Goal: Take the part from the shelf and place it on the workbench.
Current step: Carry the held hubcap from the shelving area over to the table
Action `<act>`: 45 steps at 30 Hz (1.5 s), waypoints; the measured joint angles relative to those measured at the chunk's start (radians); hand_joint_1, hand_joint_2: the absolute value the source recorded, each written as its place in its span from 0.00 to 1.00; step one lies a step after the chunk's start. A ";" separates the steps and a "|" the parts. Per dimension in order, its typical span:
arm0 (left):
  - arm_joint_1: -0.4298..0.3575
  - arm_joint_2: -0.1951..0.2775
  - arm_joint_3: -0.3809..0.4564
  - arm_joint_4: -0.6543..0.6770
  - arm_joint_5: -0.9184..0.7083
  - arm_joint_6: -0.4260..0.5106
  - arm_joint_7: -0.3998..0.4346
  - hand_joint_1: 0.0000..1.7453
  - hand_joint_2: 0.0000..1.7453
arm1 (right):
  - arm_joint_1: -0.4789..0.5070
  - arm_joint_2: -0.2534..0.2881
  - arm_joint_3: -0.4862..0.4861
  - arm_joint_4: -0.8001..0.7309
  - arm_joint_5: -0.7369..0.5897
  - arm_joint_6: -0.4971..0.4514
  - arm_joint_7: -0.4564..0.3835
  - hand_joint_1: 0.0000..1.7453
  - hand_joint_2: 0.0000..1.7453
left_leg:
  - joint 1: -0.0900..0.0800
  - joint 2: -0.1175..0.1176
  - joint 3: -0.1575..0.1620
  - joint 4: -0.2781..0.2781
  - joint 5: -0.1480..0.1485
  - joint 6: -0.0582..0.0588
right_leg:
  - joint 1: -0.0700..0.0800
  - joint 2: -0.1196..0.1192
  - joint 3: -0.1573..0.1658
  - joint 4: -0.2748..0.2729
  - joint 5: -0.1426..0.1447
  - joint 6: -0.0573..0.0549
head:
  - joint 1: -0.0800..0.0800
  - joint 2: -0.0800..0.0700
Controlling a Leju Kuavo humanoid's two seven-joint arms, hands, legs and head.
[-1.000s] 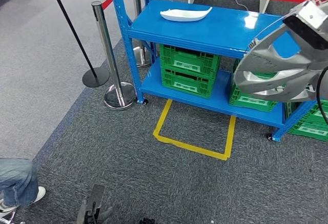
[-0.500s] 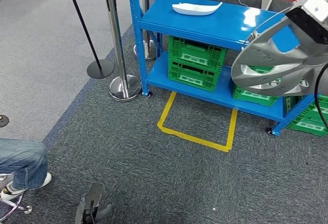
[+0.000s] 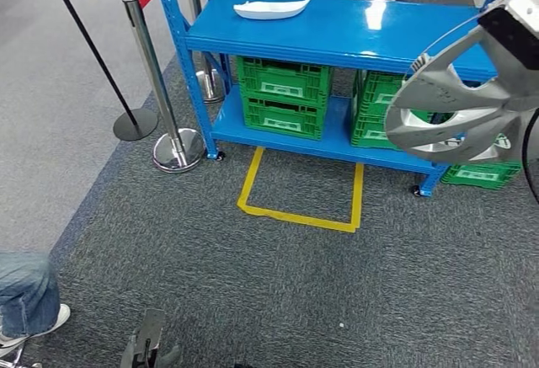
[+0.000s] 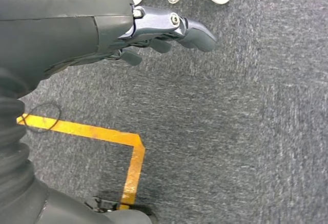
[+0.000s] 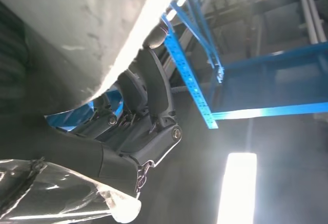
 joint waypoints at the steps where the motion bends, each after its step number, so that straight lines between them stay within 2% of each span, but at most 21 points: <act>1: 0.001 0.000 0.001 0.000 0.000 0.000 0.000 0.00 1.00 | 0.003 0.000 0.000 0.001 0.000 0.000 0.000 1.00 1.00 | 0.002 -0.001 0.004 0.000 0.011 0.000 | 0.000 0.010 -0.003 0.001 0.002 0.001 | 0.000 0.000; 4: 0.002 0.001 0.005 0.000 0.001 -0.003 0.000 0.00 1.00 | 0.006 0.000 0.000 0.002 0.000 0.000 0.000 1.00 1.00 | 0.006 -0.031 0.085 -0.160 0.101 0.010 | 0.000 0.037 -0.008 0.005 0.006 0.008 | 0.001 0.000; 7: 0.003 0.003 0.008 0.000 0.004 -0.007 -0.001 0.00 1.00 | 0.007 0.000 -0.001 0.002 -0.001 0.001 0.000 1.00 1.00 | 0.006 -0.064 0.125 -0.252 0.120 0.021 | -0.004 0.060 -0.023 0.007 0.017 0.026 | -0.001 0.000; 9: 0.003 0.003 0.008 0.000 0.006 -0.008 -0.001 0.00 1.00 | 0.012 -0.003 -0.003 0.002 -0.002 0.001 0.000 1.00 1.00 | 0.006 -0.045 0.124 -0.266 0.123 0.028 | -0.007 0.070 -0.035 0.004 0.024 0.040 | -0.003 0.000; 11: 0.003 0.002 0.009 0.000 0.007 -0.009 -0.001 0.00 1.00 | 0.015 -0.006 -0.004 0.003 -0.005 0.001 0.001 1.00 1.00 | 0.009 -0.026 0.124 -0.281 0.135 0.040 | -0.005 0.044 -0.059 0.039 -0.003 0.047 | 0.002 0.000; 14: 0.006 0.003 0.010 0.000 0.008 -0.009 -0.002 0.00 1.00 | 0.021 -0.006 -0.005 0.003 -0.008 0.001 0.005 1.00 1.00 | 0.007 0.000 0.117 -0.285 0.142 0.048 | -0.003 0.000 -0.138 0.221 -0.096 0.053 | 0.010 0.000; 16: 0.009 0.002 0.010 0.000 0.009 -0.010 -0.002 0.00 1.00 | 0.028 -0.006 -0.005 0.003 -0.008 0.001 0.008 1.00 1.00 | 0.005 0.020 0.115 -0.283 0.142 0.048 | -0.003 -0.006 -0.155 0.276 -0.105 0.055 | 0.010 0.000; 17: 0.009 0.002 0.011 0.000 0.009 -0.010 -0.002 0.00 1.00 | 0.030 -0.006 -0.005 0.003 -0.008 0.001 0.010 1.00 1.00 | 0.004 0.029 0.115 -0.282 0.142 0.048 | -0.003 -0.010 -0.134 0.245 -0.084 0.054 | 0.010 0.000; 19: 0.008 0.002 0.011 0.000 0.009 -0.010 -0.002 0.00 1.00 | 0.029 -0.006 -0.005 0.004 -0.008 0.001 0.011 1.00 1.00 | 0.001 0.046 0.115 -0.278 0.140 0.044 | 0.001 -0.042 -0.057 0.110 -0.029 0.050 | 0.010 0.000; 21: 0.008 0.002 0.011 0.000 0.009 -0.010 -0.002 0.00 1.00 | 0.026 -0.006 -0.005 0.004 -0.008 0.001 0.012 1.00 1.00 | -0.005 0.061 0.110 -0.270 0.136 0.036 | 0.009 -0.073 -0.006 0.018 -0.007 0.038 | 0.010 0.000; 22: 0.008 0.002 0.011 0.000 0.009 -0.011 -0.002 0.00 1.00 | 0.026 -0.007 -0.005 0.004 -0.008 0.001 0.012 1.00 1.00 | -0.008 0.069 0.108 -0.267 0.136 0.033 | 0.013 -0.077 -0.003 0.009 -0.010 0.031 | 0.009 0.000; 24: 0.008 0.003 0.011 0.000 0.009 -0.011 -0.002 0.00 1.00 | 0.028 -0.009 -0.006 0.004 -0.010 0.000 0.011 1.00 1.00 | -0.010 0.082 0.106 -0.263 0.134 0.025 | 0.011 -0.058 -0.008 0.010 -0.004 0.018 | 0.008 0.000; 26: 0.007 0.005 0.012 0.000 0.009 -0.011 -0.002 0.00 1.00 | 0.031 -0.010 -0.008 0.004 -0.016 -0.002 0.009 1.00 1.00 | -0.006 0.054 0.095 -0.232 0.106 0.014 | 0.005 -0.041 -0.010 0.008 0.001 0.009 | 0.006 0.000; 29: 0.013 0.007 0.013 0.000 0.010 -0.011 -0.002 0.00 1.00 | 0.049 -0.010 -0.009 0.003 -0.031 -0.010 -0.001 1.00 1.00 | 0.001 0.003 0.027 -0.058 0.012 0.001 | 0.002 -0.013 -0.013 0.007 0.005 0.001 | 0.003 0.000; 31: 0.018 0.008 0.015 0.000 0.011 -0.011 -0.002 0.00 1.00 | 0.069 -0.011 -0.010 0.003 -0.036 -0.016 -0.007 1.00 1.00 | 0.002 -0.001 -0.001 0.017 -0.006 0.000 | 0.002 0.012 -0.016 0.008 0.008 -0.001 | 0.003 0.000; 33: 0.020 0.009 0.016 0.000 0.012 -0.011 -0.003 0.00 1.00 | 0.086 -0.014 -0.013 0.001 -0.038 -0.019 -0.008 1.00 1.00 | 0.002 -0.009 0.034 -0.051 0.047 0.008 | 0.003 0.037 -0.017 0.009 0.011 0.001 | 0.003 0.000; 35: 0.019 0.014 0.017 0.000 0.016 -0.012 -0.004 0.00 1.00 | 0.091 -0.019 -0.019 -0.003 -0.041 -0.021 -0.008 1.00 1.00 | 0.003 -0.052 0.092 -0.179 0.108 0.023 | 0.002 0.057 -0.022 0.011 0.015 0.006 | 0.004 0.000; 37: 0.018 0.017 0.020 0.000 0.025 -0.013 -0.006 0.00 1.00 | 0.094 -0.031 -0.028 -0.009 -0.050 -0.023 -0.010 1.00 1.00 | 0.002 -0.084 0.120 -0.245 0.123 0.033 | -0.003 0.074 -0.033 0.012 0.021 0.017 | 0.001 0.000; 39: 0.017 0.016 0.023 0.000 0.031 -0.014 -0.010 0.00 1.00 | 0.105 -0.054 -0.040 -0.020 -0.063 -0.023 -0.017 1.00 1.00 | 0.002 -0.072 0.122 -0.259 0.120 0.036 | -0.006 0.088 -0.044 0.010 0.029 0.030 | -0.002 0.000; 42: 0.015 0.017 0.027 0.000 0.038 -0.013 -0.016 0.00 1.00 | 0.119 -0.089 -0.064 -0.037 -0.076 -0.019 -0.024 1.00 1.00 | 0.009 -0.041 0.123 -0.276 0.131 0.043 | -0.003 0.041 -0.079 0.063 -0.009 0.045 | 0.006 0.000; 45: 0.016 0.018 0.037 0.000 0.048 -0.013 -0.019 0.00 1.00 | 0.132 -0.100 -0.076 -0.048 -0.080 -0.017 -0.025 1.00 1.00 | 0.008 -0.006 0.119 -0.276 0.133 0.047 | -0.003 -0.003 -0.158 0.243 -0.095 0.058 | 0.012 0.000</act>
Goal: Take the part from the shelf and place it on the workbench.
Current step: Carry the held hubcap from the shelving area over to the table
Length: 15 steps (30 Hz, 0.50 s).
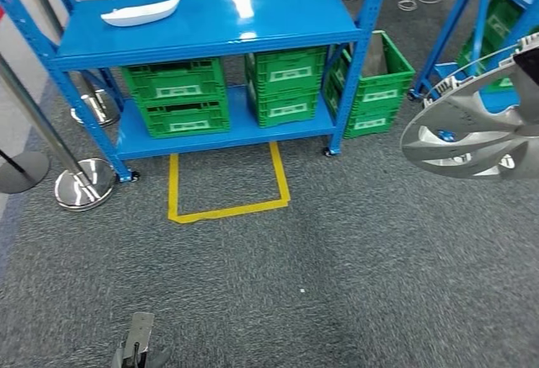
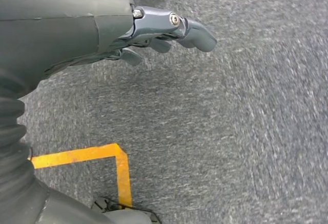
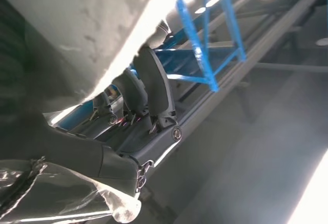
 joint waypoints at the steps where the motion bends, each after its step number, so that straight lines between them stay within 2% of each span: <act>1: 0.000 0.000 0.002 0.000 0.001 0.000 0.000 0.00 1.00 | 0.006 -0.003 -0.001 -0.002 0.000 0.001 0.000 1.00 1.00 | 0.000 0.013 -0.001 0.001 0.000 0.000 | -0.001 -0.003 -0.013 0.033 -0.007 0.003 | 0.000 0.000; 2: 0.000 0.000 0.003 0.000 0.001 0.000 0.000 0.00 1.00 | 0.011 -0.005 -0.002 -0.004 -0.001 0.001 0.000 1.00 1.00 | 0.000 0.026 -0.002 0.002 -0.001 -0.001 | -0.001 -0.006 -0.008 0.030 0.003 0.004 | 0.000 0.000; 4: -0.003 0.001 0.004 0.000 0.001 0.000 0.000 0.00 1.00 | 0.013 -0.012 -0.006 -0.010 -0.001 0.002 -0.001 1.00 1.00 | 0.000 0.046 -0.002 0.004 -0.004 -0.004 | -0.002 -0.019 0.051 -0.067 0.058 0.005 | 0.000 0.000; 6: -0.004 0.001 0.004 0.000 0.000 0.000 0.000 0.00 1.00 | 0.012 -0.016 -0.008 -0.015 -0.001 0.002 -0.001 1.00 1.00 | 0.000 0.056 -0.001 0.007 -0.006 -0.008 | -0.002 -0.032 0.098 -0.149 0.095 0.005 | 0.000 0.000; 8: -0.004 0.001 0.004 0.000 0.000 0.000 0.000 0.00 1.00 | 0.012 -0.017 -0.009 -0.016 -0.001 0.002 -0.001 1.00 1.00 | 0.000 0.057 -0.001 0.008 -0.007 -0.009 | -0.002 -0.036 0.108 -0.166 0.101 0.005 | 0.000 0.000; 10: -0.005 0.001 0.004 0.000 0.000 0.000 0.000 0.00 1.00 | 0.011 -0.018 -0.011 -0.019 -0.001 0.003 -0.001 1.00 1.00 | -0.002 0.060 -0.001 0.009 -0.008 -0.012 | 0.001 -0.052 0.120 -0.191 0.099 0.005 | 0.000 0.000; 12: -0.008 0.003 0.006 0.000 0.003 0.000 0.000 0.00 1.00 | -0.006 -0.033 -0.013 -0.026 -0.001 0.038 -0.006 1.00 1.00 | -0.008 0.071 -0.005 0.018 -0.017 -0.022 | 0.005 -0.052 0.132 -0.218 0.094 -0.014 | -0.001 0.000; 14: -0.010 0.006 0.012 0.000 0.013 0.000 0.000 0.00 1.00 | -0.047 -0.060 -0.012 -0.032 -0.001 0.100 -0.012 1.00 1.00 | -0.009 0.053 -0.023 0.069 -0.058 -0.036 | 0.004 -0.027 0.134 -0.225 0.094 -0.041 | -0.004 0.000; 15: -0.009 0.007 0.016 0.000 0.017 0.000 0.000 0.00 1.00 | -0.071 -0.071 -0.010 -0.032 -0.001 0.125 -0.013 1.00 1.00 | -0.007 0.034 -0.043 0.122 -0.092 -0.041 | 0.002 -0.016 0.132 -0.225 0.096 -0.047 | -0.005 0.000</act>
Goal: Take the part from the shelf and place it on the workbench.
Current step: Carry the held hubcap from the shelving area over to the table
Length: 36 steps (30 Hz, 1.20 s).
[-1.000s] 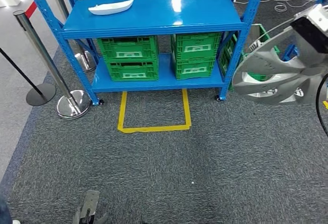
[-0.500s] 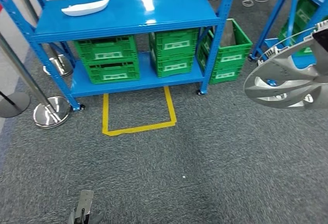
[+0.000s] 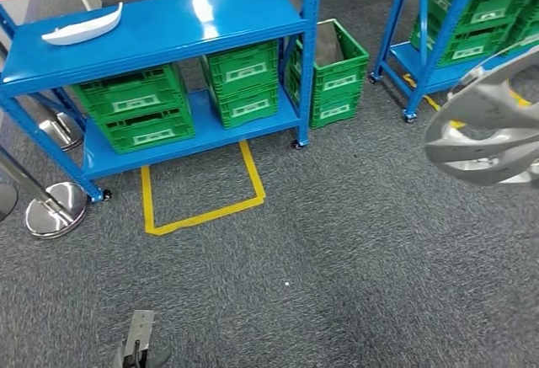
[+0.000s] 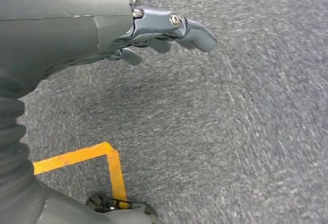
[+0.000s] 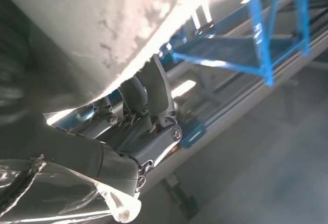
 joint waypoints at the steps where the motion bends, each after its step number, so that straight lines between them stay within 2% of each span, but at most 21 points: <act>1: 0.002 0.000 0.004 0.000 0.004 0.000 0.000 0.00 1.00 | -0.018 -0.008 0.002 0.000 -0.001 0.015 0.000 1.00 1.00 | 0.001 -0.017 -0.026 0.068 -0.035 -0.002 | 0.000 0.009 0.000 0.000 0.001 -0.002 | -0.001 0.000; 3: 0.006 0.001 0.010 0.000 0.008 0.000 0.001 0.00 1.00 | -0.042 -0.020 0.008 -0.002 -0.005 0.033 0.001 1.00 1.00 | 0.001 -0.027 -0.069 0.173 -0.068 -0.001 | 0.002 0.029 0.001 0.000 0.001 -0.004 | -0.001 0.000; 4: 0.008 0.001 0.012 0.000 0.009 0.000 0.002 0.00 1.00 | -0.049 -0.028 0.010 -0.004 -0.009 0.037 0.002 1.00 1.00 | 0.001 -0.030 -0.073 0.180 -0.056 0.002 | 0.004 0.040 0.002 0.001 0.001 -0.004 | -0.001 0.000; 6: 0.009 0.004 0.013 0.000 0.009 0.000 0.004 0.00 1.00 | -0.055 -0.047 0.012 -0.015 -0.020 0.041 0.007 1.00 1.00 | -0.001 -0.045 -0.036 0.086 0.016 0.016 | 0.008 0.061 0.005 0.001 0.001 -0.004 | -0.001 0.000; 8: 0.010 0.007 0.014 0.000 0.006 0.000 0.004 0.00 1.00 | -0.057 -0.065 0.011 -0.028 -0.035 0.039 0.015 1.00 1.00 | 0.000 -0.087 0.012 -0.030 0.075 0.034 | 0.008 0.080 0.005 0.001 0.002 -0.002 | 0.001 0.000; 10: 0.011 0.010 0.014 0.000 0.003 0.000 0.005 0.00 1.00 | -0.049 -0.078 0.011 -0.036 -0.046 0.034 0.019 1.00 1.00 | -0.002 -0.108 0.033 -0.077 0.083 0.044 | 0.004 0.098 -0.001 -0.001 0.006 0.006 | -0.001 0.000; 12: 0.008 0.009 0.014 0.000 0.000 -0.001 0.005 0.00 1.00 | -0.032 -0.094 0.009 -0.045 -0.055 0.028 0.019 1.00 1.00 | -0.002 -0.088 0.042 -0.101 0.081 0.045 | -0.001 0.112 -0.010 -0.003 0.012 0.018 | -0.005 0.000; 14: 0.003 0.009 0.013 0.000 -0.006 0.000 0.005 0.00 1.00 | -0.016 -0.115 0.001 -0.056 -0.069 0.015 0.019 1.00 1.00 | 0.003 -0.067 0.048 -0.123 0.086 0.046 | 0.001 0.080 -0.033 0.024 -0.008 0.028 | -0.001 0.000; 16: 0.003 0.009 0.012 0.000 -0.012 0.000 0.005 0.00 1.00 | -0.002 -0.126 -0.009 -0.064 -0.081 -0.003 0.019 1.00 1.00 | 0.004 -0.047 0.049 -0.130 0.090 0.047 | 0.001 0.031 -0.085 0.130 -0.064 0.039 | 0.004 0.000; 18: 0.005 0.009 0.011 0.000 -0.018 0.000 0.007 0.00 1.00 | 0.021 -0.134 -0.015 -0.071 -0.090 -0.011 0.018 1.00 1.00 | 0.005 -0.023 0.049 -0.129 0.090 0.047 | -0.003 0.014 -0.139 0.245 -0.104 0.051 | 0.005 0.000; 19: 0.006 0.008 0.011 0.000 -0.020 0.000 0.008 0.00 1.00 | 0.036 -0.139 -0.019 -0.076 -0.096 -0.014 0.018 1.00 1.00 | 0.005 -0.011 0.049 -0.129 0.089 0.045 | -0.006 0.011 -0.145 0.260 -0.100 0.056 | 0.005 0.000; 20: 0.006 0.008 0.010 0.000 -0.022 0.000 0.008 0.00 1.00 | 0.049 -0.145 -0.024 -0.082 -0.101 -0.017 0.018 1.00 1.00 | 0.006 0.000 0.049 -0.127 0.087 0.043 | -0.009 0.006 -0.131 0.233 -0.078 0.059 | 0.005 0.000; 22: 0.006 0.008 0.010 0.000 -0.023 -0.001 0.010 0.00 1.00 | 0.072 -0.161 -0.039 -0.097 -0.111 -0.026 0.017 1.00 1.00 | 0.006 0.017 0.050 -0.122 0.080 0.035 | -0.010 -0.026 -0.061 0.104 -0.023 0.064 | 0.006 0.000; 24: 0.006 0.009 0.010 0.000 -0.025 0.000 0.011 0.00 1.00 | 0.092 -0.174 -0.056 -0.112 -0.120 -0.037 0.015 1.00 1.00 | 0.000 0.031 0.049 -0.112 0.072 0.024 | -0.005 -0.054 -0.008 0.012 -0.001 0.053 | 0.005 0.000; 25: 0.006 0.010 0.009 0.000 -0.027 0.000 0.014 0.00 1.00 | 0.107 -0.180 -0.065 -0.119 -0.125 -0.042 0.014 1.00 1.00 | -0.004 0.037 0.050 -0.109 0.070 0.020 | -0.002 -0.057 -0.001 0.001 -0.004 0.044 | 0.005 0.000; 27: 0.008 0.010 0.009 0.000 -0.029 0.000 0.018 0.00 1.00 | 0.144 -0.195 -0.081 -0.136 -0.134 -0.049 0.012 1.00 1.00 | -0.006 0.050 0.052 -0.108 0.066 0.014 | -0.003 -0.037 0.000 0.001 -0.001 0.027 | 0.004 0.000; 29: 0.008 0.010 0.009 0.000 -0.030 0.000 0.020 0.00 1.00 | 0.176 -0.210 -0.099 -0.156 -0.141 -0.057 0.009 1.00 1.00 | -0.002 0.026 0.044 -0.080 0.038 0.006 | -0.006 -0.021 -0.001 0.000 0.001 0.015 | 0.003 0.000; 31: 0.010 0.010 0.009 0.000 -0.031 0.001 0.020 0.00 1.00 | 0.195 -0.217 -0.113 -0.171 -0.144 -0.064 0.006 1.00 1.00 | 0.002 -0.015 0.003 0.028 -0.028 0.000 | -0.007 -0.003 -0.002 -0.001 0.002 0.006 | 0.002 0.000; 33: 0.014 0.010 0.009 0.000 -0.030 0.001 0.020 0.00 1.00 | 0.211 -0.218 -0.118 -0.179 -0.144 -0.067 0.001 1.00 1.00 | 0.002 -0.029 -0.053 0.163 -0.083 0.000 | -0.004 0.019 -0.002 -0.001 0.003 0.002 | 0.001 0.000; 34: 0.016 0.010 0.009 0.000 -0.030 0.001 0.020 0.00 1.00 | 0.220 -0.220 -0.120 -0.182 -0.144 -0.067 0.000 1.00 1.00 | 0.001 -0.031 -0.066 0.193 -0.085 0.003 | -0.002 0.031 -0.002 -0.001 0.003 0.001 | 0.001 0.000; 36: 0.017 0.010 0.009 0.000 -0.031 0.001 0.021 0.00 1.00 | 0.233 -0.224 -0.126 -0.190 -0.144 -0.068 0.000 1.00 1.00 | -0.002 -0.039 -0.042 0.134 -0.031 0.015 | 0.002 0.055 -0.001 -0.001 0.005 0.000 | 0.001 0.000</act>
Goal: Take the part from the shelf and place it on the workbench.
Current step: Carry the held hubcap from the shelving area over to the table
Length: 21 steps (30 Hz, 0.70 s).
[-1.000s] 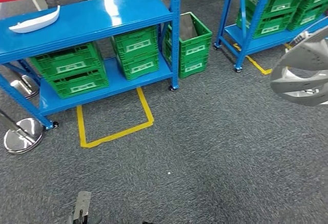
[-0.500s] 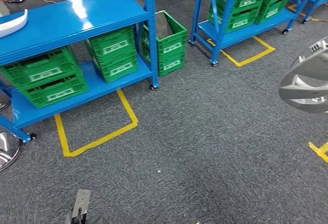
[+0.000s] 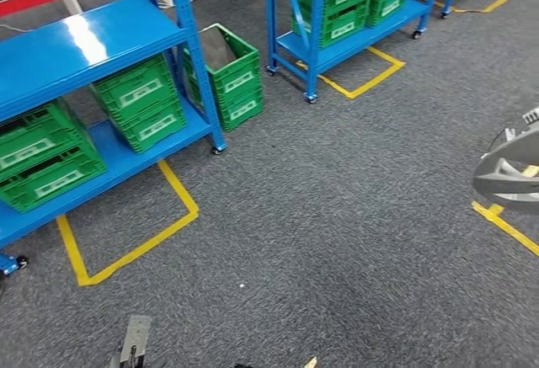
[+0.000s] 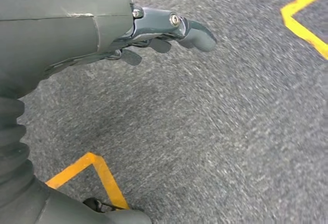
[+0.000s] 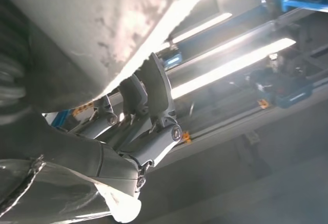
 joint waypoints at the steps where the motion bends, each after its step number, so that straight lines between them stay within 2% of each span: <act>1: 0.000 0.001 0.000 0.000 0.000 0.000 0.000 0.00 1.00 | 0.004 -0.003 -0.004 -0.005 0.000 0.000 0.000 1.00 1.00 | -0.002 -0.017 0.031 -0.071 0.041 0.011 | 0.000 0.011 0.000 0.000 0.001 0.000 | 0.000 0.000; 2: 0.000 0.002 0.000 0.000 0.000 0.000 0.000 0.00 1.00 | 0.005 -0.005 -0.009 -0.010 0.000 0.000 -0.001 1.00 1.00 | -0.003 -0.038 0.060 -0.137 0.072 0.023 | 0.002 0.021 -0.001 0.000 0.002 0.001 | 0.001 0.000; 3: 0.000 0.004 0.000 0.000 0.000 0.000 0.000 0.00 1.00 | 0.006 -0.006 -0.013 -0.015 -0.001 0.001 -0.002 1.00 1.00 | -0.004 -0.056 0.082 -0.189 0.090 0.032 | 0.001 0.031 -0.003 0.001 0.004 0.003 | 0.001 0.000; 4: -0.001 0.006 0.000 0.000 0.000 0.000 0.000 0.00 1.00 | 0.006 -0.008 -0.016 -0.018 -0.002 0.004 -0.003 1.00 1.00 | -0.005 -0.066 0.094 -0.218 0.095 0.038 | -0.001 0.040 -0.007 0.001 0.007 0.007 | 0.002 0.000; 6: -0.004 0.006 0.000 0.000 0.000 -0.001 -0.001 0.00 1.00 | 0.005 -0.014 -0.020 -0.025 -0.004 0.012 -0.005 1.00 1.00 | -0.007 -0.055 0.100 -0.237 0.092 0.038 | -0.005 0.058 -0.016 -0.002 0.015 0.020 | 0.000 0.000; 7: -0.006 0.006 0.000 0.000 0.000 -0.001 -0.001 0.00 1.00 | 0.005 -0.019 -0.023 -0.030 -0.004 0.016 -0.005 1.00 1.00 | -0.005 -0.044 0.103 -0.246 0.096 0.036 | -0.006 0.052 -0.023 0.000 0.015 0.026 | 0.000 0.000; 9: -0.008 0.005 0.000 0.000 0.000 -0.001 -0.001 0.00 1.00 | -0.004 -0.026 -0.027 -0.035 -0.004 0.023 -0.005 1.00 1.00 | -0.001 -0.024 0.107 -0.263 0.107 0.035 | -0.004 0.009 -0.050 0.045 -0.015 0.033 | 0.005 0.000; 10: -0.008 0.004 0.000 0.000 0.000 -0.001 0.000 0.00 1.00 | -0.009 -0.028 -0.027 -0.037 -0.004 0.026 -0.005 1.00 1.00 | 0.000 -0.013 0.107 -0.266 0.109 0.036 | -0.004 -0.018 -0.076 0.099 -0.045 0.036 | 0.007 0.000; 11: -0.007 0.003 0.000 0.000 0.000 -0.001 0.000 0.00 1.00 | -0.014 -0.028 -0.026 -0.038 -0.004 0.030 -0.005 1.00 1.00 | 0.000 -0.002 0.106 -0.266 0.110 0.037 | -0.005 -0.033 -0.107 0.167 -0.078 0.040 | 0.009 0.000; 12: -0.005 0.002 0.000 0.000 0.000 -0.001 0.001 0.00 1.00 | -0.016 -0.028 -0.024 -0.039 -0.003 0.033 -0.005 1.00 1.00 | 0.001 0.010 0.105 -0.265 0.110 0.036 | -0.008 -0.040 -0.134 0.228 -0.100 0.045 | 0.009 0.000; 13: -0.004 0.000 0.000 0.000 0.000 -0.001 0.002 0.00 1.00 | -0.016 -0.027 -0.021 -0.039 -0.002 0.035 -0.005 1.00 1.00 | 0.001 0.022 0.105 -0.265 0.109 0.036 | -0.011 -0.044 -0.150 0.266 -0.108 0.050 | 0.009 0.000; 14: -0.004 -0.001 0.000 0.000 0.000 -0.001 0.003 0.00 1.00 | -0.016 -0.027 -0.019 -0.040 -0.001 0.036 -0.005 1.00 1.00 | 0.002 0.033 0.105 -0.264 0.108 0.034 | -0.013 -0.047 -0.147 0.266 -0.098 0.054 | 0.010 0.000; 15: -0.004 -0.001 0.000 0.000 0.000 -0.001 0.004 0.00 1.00 | -0.017 -0.026 -0.017 -0.041 0.000 0.036 -0.005 1.00 1.00 | 0.003 0.043 0.106 -0.263 0.106 0.031 | -0.016 -0.054 -0.123 0.224 -0.071 0.058 | 0.009 0.000; 17: -0.004 -0.001 0.000 0.000 0.000 -0.001 0.004 0.00 1.00 | -0.023 -0.025 -0.014 -0.046 0.003 0.035 -0.005 1.00 1.00 | 0.001 0.061 0.106 -0.256 0.097 0.018 | -0.014 -0.092 -0.045 0.087 -0.021 0.063 | 0.011 0.000; 18: -0.004 0.000 0.000 0.000 0.000 -0.001 0.004 0.00 1.00 | -0.025 -0.024 -0.013 -0.048 0.004 0.034 -0.005 1.00 1.00 | -0.001 0.068 0.105 -0.251 0.093 0.012 | -0.011 -0.107 -0.016 0.036 -0.010 0.057 | 0.012 0.000; 19: -0.004 0.001 0.000 0.000 0.000 -0.001 0.004 0.00 1.00 | -0.026 -0.023 -0.011 -0.050 0.004 0.033 -0.005 1.00 1.00 | -0.005 0.075 0.104 -0.246 0.090 0.006 | -0.008 -0.117 -0.001 0.010 -0.008 0.049 | 0.013 0.000; 21: -0.004 0.000 0.000 0.000 0.000 -0.001 0.004 0.00 1.00 | -0.024 -0.021 -0.008 -0.053 0.004 0.032 -0.004 1.00 1.00 | -0.008 0.091 0.104 -0.244 0.089 0.000 | -0.006 -0.103 -0.003 0.007 -0.010 0.028 | 0.014 0.000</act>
